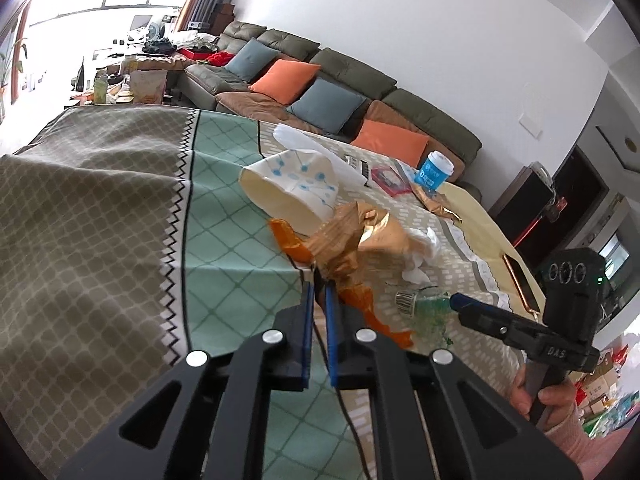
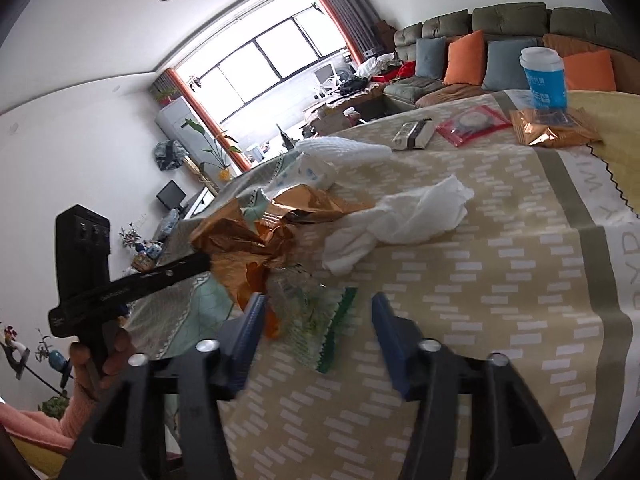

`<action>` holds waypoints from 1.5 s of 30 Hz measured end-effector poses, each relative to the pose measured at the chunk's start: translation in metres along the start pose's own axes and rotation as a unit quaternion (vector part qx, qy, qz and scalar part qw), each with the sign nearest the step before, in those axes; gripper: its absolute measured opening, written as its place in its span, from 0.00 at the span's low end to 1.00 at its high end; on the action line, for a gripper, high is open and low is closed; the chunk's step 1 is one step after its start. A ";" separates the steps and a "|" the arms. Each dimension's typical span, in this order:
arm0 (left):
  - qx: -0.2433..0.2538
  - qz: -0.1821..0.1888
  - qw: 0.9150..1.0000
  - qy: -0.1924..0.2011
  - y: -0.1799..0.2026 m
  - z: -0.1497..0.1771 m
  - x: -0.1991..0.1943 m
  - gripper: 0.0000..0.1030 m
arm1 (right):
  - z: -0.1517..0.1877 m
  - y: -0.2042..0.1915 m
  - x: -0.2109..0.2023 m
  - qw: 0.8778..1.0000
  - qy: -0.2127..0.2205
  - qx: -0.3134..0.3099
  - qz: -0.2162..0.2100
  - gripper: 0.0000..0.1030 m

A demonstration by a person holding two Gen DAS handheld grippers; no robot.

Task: Collect trash
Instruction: 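Grasp a foil wrapper with the left gripper while the right gripper grasps a plastic bottle, then carry the wrapper and bottle over the teal bin with both grippers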

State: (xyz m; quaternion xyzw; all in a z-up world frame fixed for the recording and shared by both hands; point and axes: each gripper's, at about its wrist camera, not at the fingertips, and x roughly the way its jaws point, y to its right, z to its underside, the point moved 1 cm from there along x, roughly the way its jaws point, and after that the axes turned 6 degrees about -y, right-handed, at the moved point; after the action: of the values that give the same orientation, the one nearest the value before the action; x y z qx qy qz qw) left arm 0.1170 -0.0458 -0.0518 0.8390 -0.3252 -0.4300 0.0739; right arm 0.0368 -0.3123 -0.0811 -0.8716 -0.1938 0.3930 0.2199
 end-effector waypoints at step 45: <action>-0.059 -0.041 0.996 0.060 -0.055 0.038 -0.091 0.05 | -0.024 -0.090 0.040 0.991 -0.005 -0.099 -0.091 0.09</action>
State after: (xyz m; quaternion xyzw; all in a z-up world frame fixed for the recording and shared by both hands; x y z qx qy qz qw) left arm 0.0762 0.0586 -0.0365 0.8701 -0.2591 -0.4002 0.1251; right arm 0.0651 -0.2228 -0.0432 -0.8660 -0.3107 0.3546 0.1666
